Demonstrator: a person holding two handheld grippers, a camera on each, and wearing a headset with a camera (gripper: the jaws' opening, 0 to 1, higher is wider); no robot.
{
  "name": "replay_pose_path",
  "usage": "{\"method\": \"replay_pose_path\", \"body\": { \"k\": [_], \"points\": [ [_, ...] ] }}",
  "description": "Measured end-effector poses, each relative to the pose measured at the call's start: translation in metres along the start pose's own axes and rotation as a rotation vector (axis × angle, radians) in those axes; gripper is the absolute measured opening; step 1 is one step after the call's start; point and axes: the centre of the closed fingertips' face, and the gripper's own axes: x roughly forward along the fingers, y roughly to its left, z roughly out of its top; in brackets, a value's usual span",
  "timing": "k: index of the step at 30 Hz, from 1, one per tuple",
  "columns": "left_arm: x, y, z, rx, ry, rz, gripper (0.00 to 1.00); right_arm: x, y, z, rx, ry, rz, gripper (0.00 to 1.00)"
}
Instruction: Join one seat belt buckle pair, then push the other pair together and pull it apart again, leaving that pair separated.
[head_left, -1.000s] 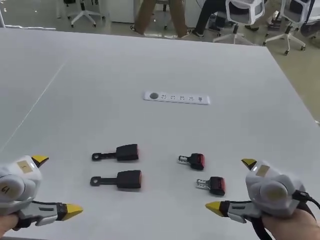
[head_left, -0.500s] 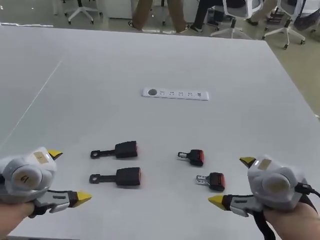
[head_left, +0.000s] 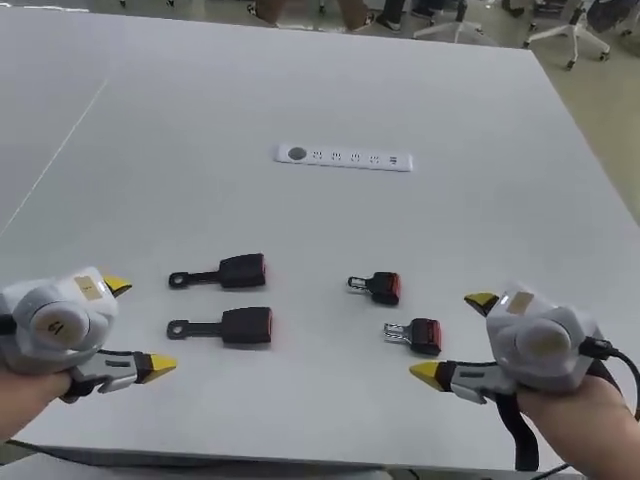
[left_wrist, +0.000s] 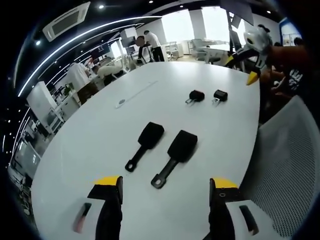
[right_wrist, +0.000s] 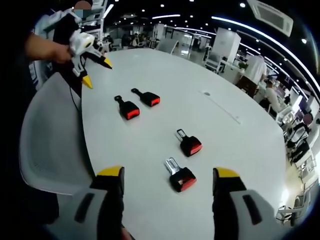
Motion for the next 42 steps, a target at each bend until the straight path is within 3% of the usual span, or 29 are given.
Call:
{"method": "replay_pose_path", "body": {
  "k": [1, 5, 9, 14, 22, 27, 32, 38, 42],
  "points": [
    [0.004, -0.003, 0.003, 0.03, -0.015, -0.011, 0.66, 0.002, 0.0, -0.001, -0.012, 0.005, 0.004, 0.72],
    [0.021, -0.007, 0.001, 0.046, -0.007, -0.049, 0.64, 0.007, 0.0, -0.004, -0.04, 0.022, 0.023, 0.68],
    [0.037, -0.007, 0.001, 0.075, -0.001, -0.08, 0.61, 0.014, 0.0, -0.007, -0.075, 0.041, 0.043, 0.64],
    [0.049, -0.006, 0.007, 0.141, 0.017, -0.11, 0.5, 0.025, -0.001, -0.01, -0.082, 0.056, 0.088, 0.59],
    [0.067, -0.009, 0.014, 0.202, 0.037, -0.156, 0.49, 0.045, 0.0, -0.02, -0.147, 0.101, 0.158, 0.52],
    [0.085, -0.016, 0.011, 0.253, 0.085, -0.215, 0.48, 0.059, -0.008, -0.031, -0.192, 0.141, 0.185, 0.48],
    [0.098, -0.019, 0.014, 0.291, 0.103, -0.246, 0.48, 0.072, -0.021, -0.043, -0.208, 0.173, 0.215, 0.44],
    [0.112, -0.013, 0.019, 0.317, 0.111, -0.258, 0.43, 0.079, -0.025, -0.056, -0.232, 0.218, 0.257, 0.39],
    [0.116, -0.021, 0.019, 0.321, 0.124, -0.313, 0.39, 0.08, -0.025, -0.062, -0.237, 0.24, 0.283, 0.38]
  ]
}}
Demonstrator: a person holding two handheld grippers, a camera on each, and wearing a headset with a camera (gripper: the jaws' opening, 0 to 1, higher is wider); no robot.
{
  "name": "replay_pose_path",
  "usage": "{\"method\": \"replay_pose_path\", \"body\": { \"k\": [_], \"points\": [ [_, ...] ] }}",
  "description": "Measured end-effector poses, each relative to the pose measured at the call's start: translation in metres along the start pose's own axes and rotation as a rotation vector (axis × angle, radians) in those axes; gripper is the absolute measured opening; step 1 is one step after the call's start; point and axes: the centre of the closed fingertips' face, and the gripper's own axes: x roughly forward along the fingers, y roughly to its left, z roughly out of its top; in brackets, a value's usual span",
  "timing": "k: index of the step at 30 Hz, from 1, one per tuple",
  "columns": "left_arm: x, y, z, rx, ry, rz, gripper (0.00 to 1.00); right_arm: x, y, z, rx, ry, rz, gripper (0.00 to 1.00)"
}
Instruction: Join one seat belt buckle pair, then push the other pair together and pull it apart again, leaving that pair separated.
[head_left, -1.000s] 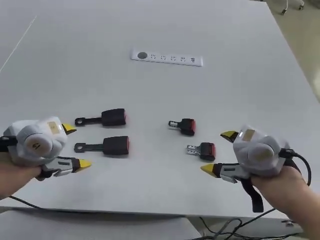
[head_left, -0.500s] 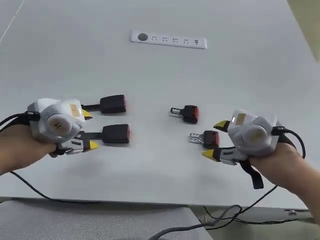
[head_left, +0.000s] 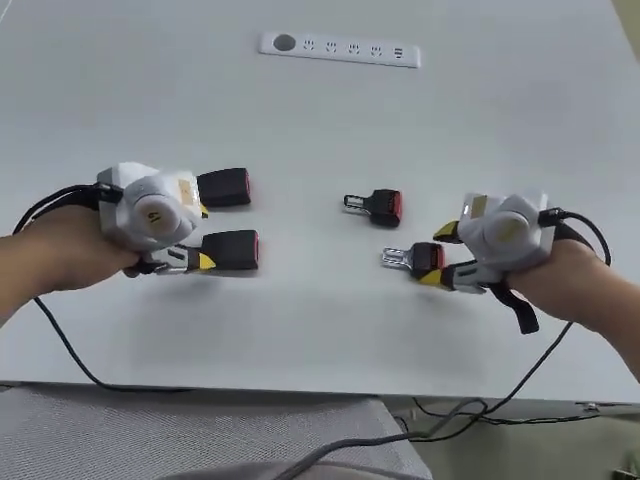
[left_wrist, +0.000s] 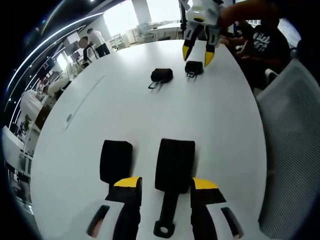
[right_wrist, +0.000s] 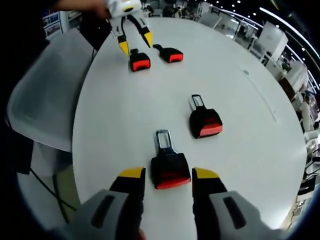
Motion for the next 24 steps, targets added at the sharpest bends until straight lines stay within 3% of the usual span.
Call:
{"method": "replay_pose_path", "body": {
  "k": [15, 16, 17, 20, 24],
  "points": [
    [0.016, -0.01, -0.003, 0.103, 0.038, -0.08, 0.32, 0.012, 0.0, -0.004, -0.025, 0.049, 0.086, 0.35],
    [0.017, -0.011, -0.005, 0.16, 0.048, -0.082, 0.32, 0.013, 0.0, -0.005, -0.048, 0.06, 0.099, 0.34],
    [0.018, -0.012, -0.006, 0.179, 0.059, -0.084, 0.32, 0.013, 0.0, -0.006, -0.106, 0.077, 0.112, 0.34],
    [0.019, -0.013, -0.005, 0.187, 0.072, -0.089, 0.32, 0.014, 0.001, -0.007, -0.19, 0.125, 0.142, 0.34],
    [0.018, -0.012, -0.007, 0.167, 0.062, -0.098, 0.32, 0.016, 0.0, -0.007, -0.172, 0.125, 0.169, 0.34]
  ]
}}
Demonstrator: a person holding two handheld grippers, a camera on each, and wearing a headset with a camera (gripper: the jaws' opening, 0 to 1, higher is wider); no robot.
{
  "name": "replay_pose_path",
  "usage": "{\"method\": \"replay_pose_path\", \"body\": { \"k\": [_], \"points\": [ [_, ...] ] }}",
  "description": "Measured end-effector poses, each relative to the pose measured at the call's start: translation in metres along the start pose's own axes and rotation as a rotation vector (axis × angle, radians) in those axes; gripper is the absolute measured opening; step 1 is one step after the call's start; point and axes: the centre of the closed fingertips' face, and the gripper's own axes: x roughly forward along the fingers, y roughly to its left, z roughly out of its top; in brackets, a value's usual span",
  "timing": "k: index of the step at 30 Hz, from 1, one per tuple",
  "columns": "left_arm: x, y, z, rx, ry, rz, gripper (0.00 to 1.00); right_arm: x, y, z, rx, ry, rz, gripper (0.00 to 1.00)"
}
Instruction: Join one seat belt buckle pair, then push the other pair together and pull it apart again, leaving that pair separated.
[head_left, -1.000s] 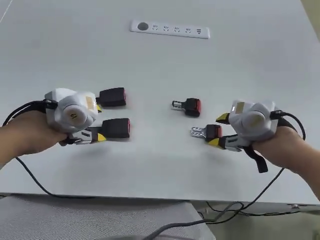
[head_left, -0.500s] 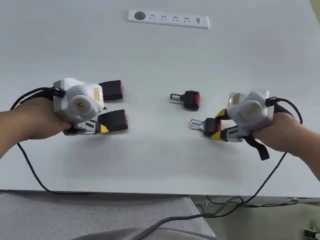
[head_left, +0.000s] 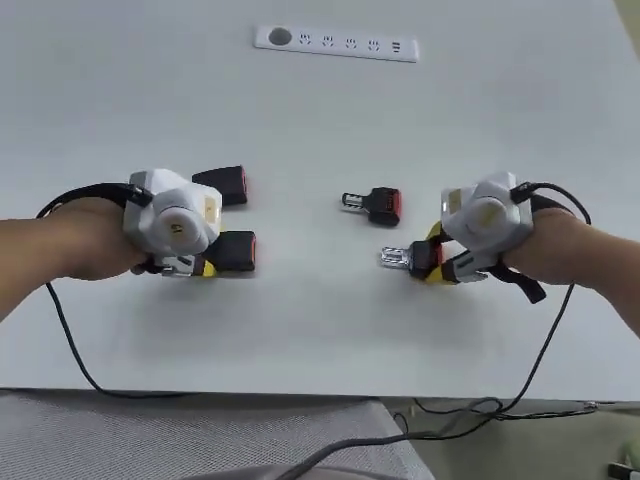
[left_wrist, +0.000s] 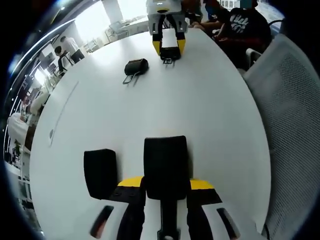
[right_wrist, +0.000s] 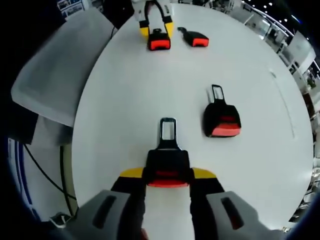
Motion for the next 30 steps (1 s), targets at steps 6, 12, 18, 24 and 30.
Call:
{"method": "replay_pose_path", "body": {
  "k": [6, 12, 18, 24, 30],
  "points": [
    [0.0, 0.001, 0.0, -0.005, -0.013, -0.01, 0.32, 0.001, 0.001, -0.001, 0.01, -0.007, 0.004, 0.34],
    [0.001, 0.002, -0.001, -0.005, -0.007, -0.013, 0.32, 0.001, 0.001, 0.001, -0.001, 0.004, -0.011, 0.34],
    [0.001, 0.003, -0.001, -0.002, 0.004, -0.02, 0.32, 0.004, 0.003, 0.012, -0.022, -0.002, -0.017, 0.34],
    [0.001, 0.002, -0.001, -0.007, 0.016, -0.023, 0.32, 0.012, 0.002, 0.031, 0.017, -0.062, -0.021, 0.34],
    [0.002, 0.002, -0.002, -0.007, 0.019, -0.027, 0.32, 0.021, 0.003, 0.055, 0.011, -0.109, -0.016, 0.34]
  ]
}}
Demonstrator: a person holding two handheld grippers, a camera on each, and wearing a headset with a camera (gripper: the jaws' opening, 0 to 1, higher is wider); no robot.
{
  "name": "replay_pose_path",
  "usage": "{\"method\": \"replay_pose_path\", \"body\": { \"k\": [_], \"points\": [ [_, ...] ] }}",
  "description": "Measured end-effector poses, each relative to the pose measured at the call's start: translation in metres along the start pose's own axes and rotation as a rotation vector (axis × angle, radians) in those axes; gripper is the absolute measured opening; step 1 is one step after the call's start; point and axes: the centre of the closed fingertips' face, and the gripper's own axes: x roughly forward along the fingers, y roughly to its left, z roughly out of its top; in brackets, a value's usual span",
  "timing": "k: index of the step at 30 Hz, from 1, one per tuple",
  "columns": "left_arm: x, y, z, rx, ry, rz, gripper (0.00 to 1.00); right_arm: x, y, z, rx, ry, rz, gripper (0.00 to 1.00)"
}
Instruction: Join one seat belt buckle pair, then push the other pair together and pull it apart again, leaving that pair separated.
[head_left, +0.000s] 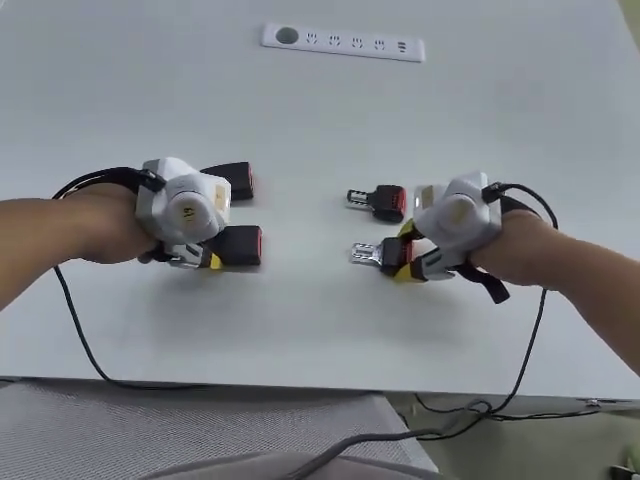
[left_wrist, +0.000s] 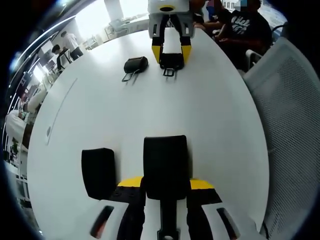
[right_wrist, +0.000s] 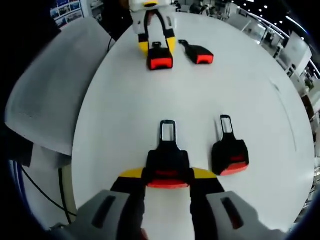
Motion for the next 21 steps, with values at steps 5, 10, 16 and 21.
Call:
{"method": "replay_pose_path", "body": {
  "k": [5, 10, 16, 21],
  "points": [
    [0.0, 0.0, 0.0, -0.002, -0.001, 0.0, 0.32, 0.009, 0.004, 0.021, 0.002, -0.041, 0.0, 0.34],
    [0.001, 0.0, -0.001, 0.0, -0.002, -0.002, 0.32, 0.02, 0.002, 0.035, 0.002, -0.072, -0.004, 0.34],
    [0.001, 0.0, -0.001, 0.003, -0.006, -0.008, 0.32, 0.03, 0.004, 0.058, -0.007, -0.102, -0.01, 0.34],
    [-0.001, -0.001, 0.0, 0.004, -0.005, -0.004, 0.32, 0.039, 0.003, 0.077, -0.004, -0.131, -0.016, 0.34]
  ]
}}
